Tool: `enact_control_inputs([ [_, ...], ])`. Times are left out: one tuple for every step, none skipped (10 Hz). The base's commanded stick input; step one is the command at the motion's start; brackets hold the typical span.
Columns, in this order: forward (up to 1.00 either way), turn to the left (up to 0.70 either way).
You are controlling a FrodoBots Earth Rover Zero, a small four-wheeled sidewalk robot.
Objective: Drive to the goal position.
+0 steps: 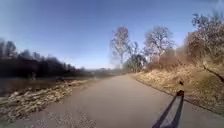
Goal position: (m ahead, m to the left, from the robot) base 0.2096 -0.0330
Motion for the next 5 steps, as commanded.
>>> enact_control_inputs([
  [0.85, 0.0],
  [0.85, 0.0],
  [0.85, 0.0],
  [0.85, 0.0],
  [0.85, 0.0],
])
